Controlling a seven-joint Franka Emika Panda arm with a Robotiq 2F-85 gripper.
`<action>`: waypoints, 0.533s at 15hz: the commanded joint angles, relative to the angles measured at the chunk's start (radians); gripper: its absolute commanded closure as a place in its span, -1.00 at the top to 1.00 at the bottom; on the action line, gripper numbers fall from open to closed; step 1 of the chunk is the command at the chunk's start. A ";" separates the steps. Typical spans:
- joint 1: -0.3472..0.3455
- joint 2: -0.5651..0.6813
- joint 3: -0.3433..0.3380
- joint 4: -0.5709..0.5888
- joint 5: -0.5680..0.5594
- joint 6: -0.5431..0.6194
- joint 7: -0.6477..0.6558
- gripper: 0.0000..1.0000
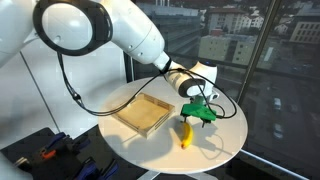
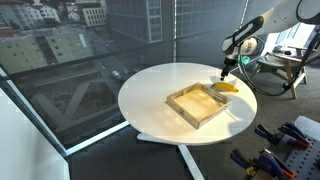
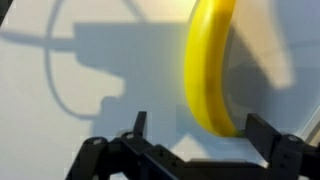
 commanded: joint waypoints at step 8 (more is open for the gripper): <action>-0.007 -0.039 0.009 -0.086 -0.022 0.051 -0.015 1.00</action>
